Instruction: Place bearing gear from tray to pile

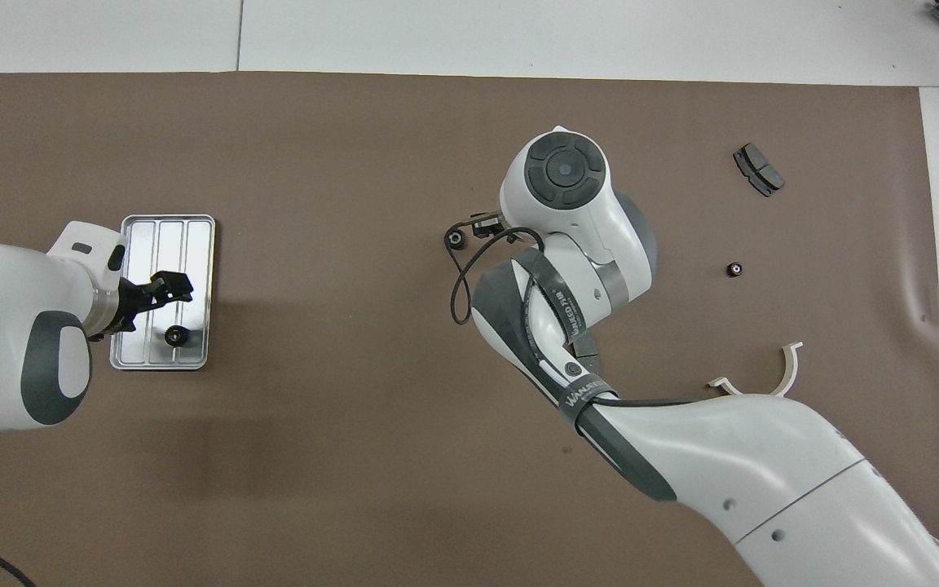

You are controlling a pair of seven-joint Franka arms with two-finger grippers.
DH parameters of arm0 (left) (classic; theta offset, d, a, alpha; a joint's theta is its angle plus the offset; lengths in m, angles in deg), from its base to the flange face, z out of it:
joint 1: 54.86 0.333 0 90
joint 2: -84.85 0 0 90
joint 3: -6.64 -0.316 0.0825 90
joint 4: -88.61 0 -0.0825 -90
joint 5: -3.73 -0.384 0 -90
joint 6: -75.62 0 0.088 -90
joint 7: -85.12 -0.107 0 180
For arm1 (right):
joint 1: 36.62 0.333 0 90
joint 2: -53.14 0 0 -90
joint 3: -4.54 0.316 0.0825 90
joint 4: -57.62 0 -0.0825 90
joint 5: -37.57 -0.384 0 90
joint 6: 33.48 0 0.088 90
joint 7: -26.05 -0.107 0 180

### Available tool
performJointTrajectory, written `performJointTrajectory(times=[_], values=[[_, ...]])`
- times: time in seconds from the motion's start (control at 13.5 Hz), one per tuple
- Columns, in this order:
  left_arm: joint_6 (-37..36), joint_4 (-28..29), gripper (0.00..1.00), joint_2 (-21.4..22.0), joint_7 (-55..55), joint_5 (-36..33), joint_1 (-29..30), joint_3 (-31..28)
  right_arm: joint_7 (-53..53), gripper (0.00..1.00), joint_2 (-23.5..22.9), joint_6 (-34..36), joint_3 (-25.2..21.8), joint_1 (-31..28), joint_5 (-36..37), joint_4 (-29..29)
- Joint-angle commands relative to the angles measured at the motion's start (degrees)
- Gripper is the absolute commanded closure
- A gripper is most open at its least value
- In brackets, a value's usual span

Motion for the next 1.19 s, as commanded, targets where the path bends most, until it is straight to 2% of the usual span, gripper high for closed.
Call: performJointTrajectory(times=[0.0,0.07,0.22,0.3,0.59,1.11], values=[[1.61,4.63,0.0,3.81,-2.38,0.42,-0.17,0.17,-3.32,0.43,-6.09,-0.92,0.01,1.56,1.5,8.08],[1.44,4.72,0.07,3.81,-2.46,0.42,-0.26,0.17,-3.32,0.44,-6.26,-2.23,0.01,1.64,1.5,8.09],[1.18,4.81,0.34,3.9,-4.65,0.42,0.09,0.17,-3.4,0.44,-7.49,-5.91,0.09,1.73,1.41,8.26],[1.35,5.42,0.41,3.9,-5.36,0.42,0.09,0.17,-3.4,0.44,-8.1,-7.59,0.09,1.82,1.41,8.44],[2.66,5.69,0.46,3.29,-5.54,0.42,-0.08,0.17,-3.49,0.44,-9.95,-8.66,0.18,4.1,1.41,8.09],[7.94,5.52,0.46,0.92,-7.12,0.42,-0.78,0.17,-3.49,0.45,-9.61,-8.39,0.18,3.75,0.88,7.47]])
